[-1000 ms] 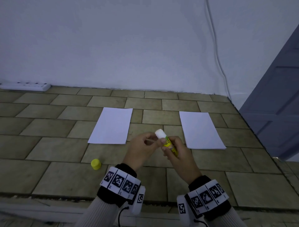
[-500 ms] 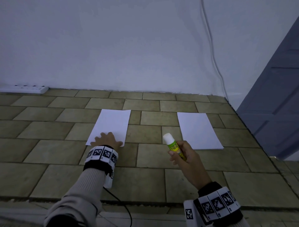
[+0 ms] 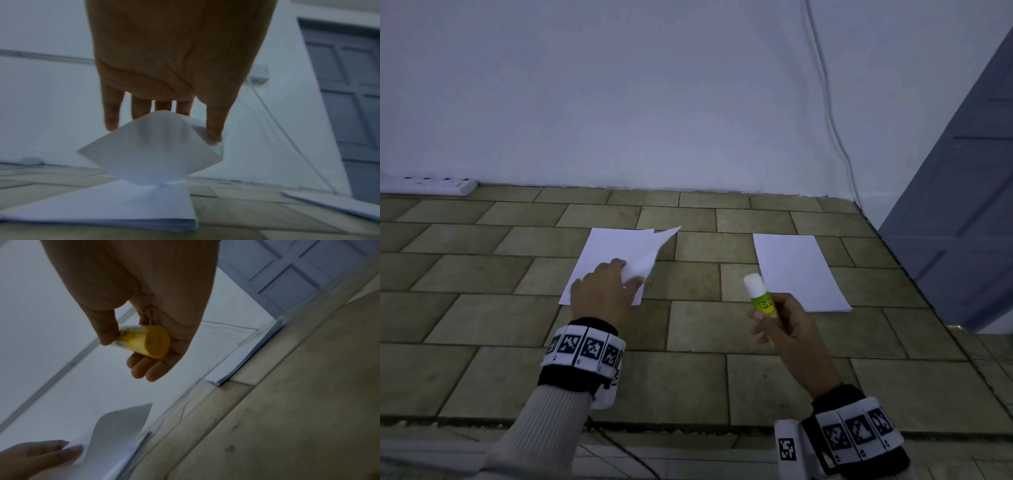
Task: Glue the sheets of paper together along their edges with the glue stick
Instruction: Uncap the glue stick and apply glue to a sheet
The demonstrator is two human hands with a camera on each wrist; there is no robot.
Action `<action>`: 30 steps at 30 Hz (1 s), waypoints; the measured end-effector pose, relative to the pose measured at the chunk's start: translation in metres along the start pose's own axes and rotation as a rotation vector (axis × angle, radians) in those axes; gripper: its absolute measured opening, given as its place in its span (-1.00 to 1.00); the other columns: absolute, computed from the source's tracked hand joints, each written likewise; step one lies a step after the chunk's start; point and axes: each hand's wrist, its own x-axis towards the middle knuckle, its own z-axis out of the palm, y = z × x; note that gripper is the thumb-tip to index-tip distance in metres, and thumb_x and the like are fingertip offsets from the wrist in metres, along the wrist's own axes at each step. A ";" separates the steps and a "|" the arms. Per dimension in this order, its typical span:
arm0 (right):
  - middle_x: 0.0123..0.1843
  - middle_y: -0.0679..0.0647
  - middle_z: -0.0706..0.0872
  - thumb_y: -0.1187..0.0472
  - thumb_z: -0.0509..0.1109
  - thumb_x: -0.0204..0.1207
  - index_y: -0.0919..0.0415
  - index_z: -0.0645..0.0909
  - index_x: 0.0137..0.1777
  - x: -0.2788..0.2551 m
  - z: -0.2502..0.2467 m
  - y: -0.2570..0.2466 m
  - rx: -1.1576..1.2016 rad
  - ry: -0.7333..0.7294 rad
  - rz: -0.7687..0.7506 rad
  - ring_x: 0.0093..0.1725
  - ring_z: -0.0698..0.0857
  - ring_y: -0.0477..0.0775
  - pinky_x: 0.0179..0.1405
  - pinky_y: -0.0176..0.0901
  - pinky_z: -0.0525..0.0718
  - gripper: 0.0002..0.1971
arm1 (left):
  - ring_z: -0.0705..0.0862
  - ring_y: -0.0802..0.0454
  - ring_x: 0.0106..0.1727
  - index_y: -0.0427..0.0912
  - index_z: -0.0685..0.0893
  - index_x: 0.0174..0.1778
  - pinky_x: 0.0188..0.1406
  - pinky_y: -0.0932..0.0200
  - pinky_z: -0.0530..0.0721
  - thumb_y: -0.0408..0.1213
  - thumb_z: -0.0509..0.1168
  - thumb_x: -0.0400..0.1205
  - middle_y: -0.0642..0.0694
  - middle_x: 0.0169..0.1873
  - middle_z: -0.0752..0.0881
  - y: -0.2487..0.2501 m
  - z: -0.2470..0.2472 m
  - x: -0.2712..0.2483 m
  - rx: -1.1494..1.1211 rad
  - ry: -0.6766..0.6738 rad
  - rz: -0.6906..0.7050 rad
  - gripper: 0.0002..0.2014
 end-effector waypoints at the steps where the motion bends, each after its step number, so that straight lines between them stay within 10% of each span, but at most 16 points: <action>1: -0.13 0.21 0.70 0.31 0.38 0.57 0.19 0.56 0.11 0.001 -0.004 -0.002 0.023 0.016 0.004 -0.23 0.70 0.06 -0.25 -0.02 0.70 -0.85 | 0.64 -0.20 0.24 -0.12 0.53 0.46 0.29 -0.11 0.55 0.09 0.26 0.67 -0.18 0.27 0.67 0.005 -0.002 -0.007 -0.062 0.026 0.107 -0.49; 6: -0.04 0.31 0.72 0.37 0.31 0.60 0.23 0.53 0.11 0.002 -0.026 -0.014 0.058 0.087 -0.031 -0.26 0.70 -0.02 -0.33 -0.23 0.70 -0.87 | 0.46 -0.04 0.50 -0.04 0.50 0.52 0.42 0.25 0.31 0.13 0.29 0.57 -0.07 0.49 0.53 0.020 -0.005 -0.046 -0.188 -0.288 0.528 -0.40; 13: -0.09 0.20 0.72 0.32 0.35 0.57 0.30 0.55 0.15 0.002 -0.038 -0.015 -0.005 0.081 -0.025 -0.21 0.72 0.02 -0.29 -0.24 0.71 -0.82 | -0.08 0.15 0.71 0.16 0.25 0.63 0.54 0.33 -0.19 0.03 0.34 0.64 0.07 0.70 0.09 0.009 0.015 -0.057 0.166 -0.624 0.702 -0.36; 20: -0.06 0.20 0.70 0.25 0.34 0.59 0.17 0.53 0.12 -0.002 -0.028 -0.010 -0.056 -0.041 0.063 -0.18 0.72 -0.02 -0.27 -0.26 0.70 -0.86 | -0.25 0.11 0.70 0.22 0.16 0.66 0.70 0.03 -0.11 -0.04 0.34 0.63 0.06 0.70 -0.21 0.003 0.018 -0.065 0.236 -0.700 0.684 -0.29; 24: -0.08 0.15 0.65 0.21 0.35 0.59 0.12 0.55 0.12 -0.002 -0.027 -0.011 -0.184 -0.105 0.058 -0.26 0.66 -0.11 -0.31 -0.32 0.67 -0.86 | -0.04 0.22 0.66 0.14 0.35 0.59 0.55 0.35 0.09 -0.25 0.31 0.69 0.18 0.65 -0.01 -0.004 0.008 -0.070 -0.115 -0.648 0.532 -0.45; 30: 0.00 -0.01 0.68 0.16 0.53 0.45 0.02 0.64 0.16 0.012 -0.014 -0.013 -0.380 -0.170 0.006 -0.17 0.64 -0.10 -0.20 -0.28 0.64 -0.71 | 0.38 -0.03 0.53 -0.11 0.29 0.60 0.49 -0.02 0.43 0.14 0.19 0.68 -0.09 0.56 0.38 -0.005 0.019 -0.082 -0.031 -0.475 0.255 -0.38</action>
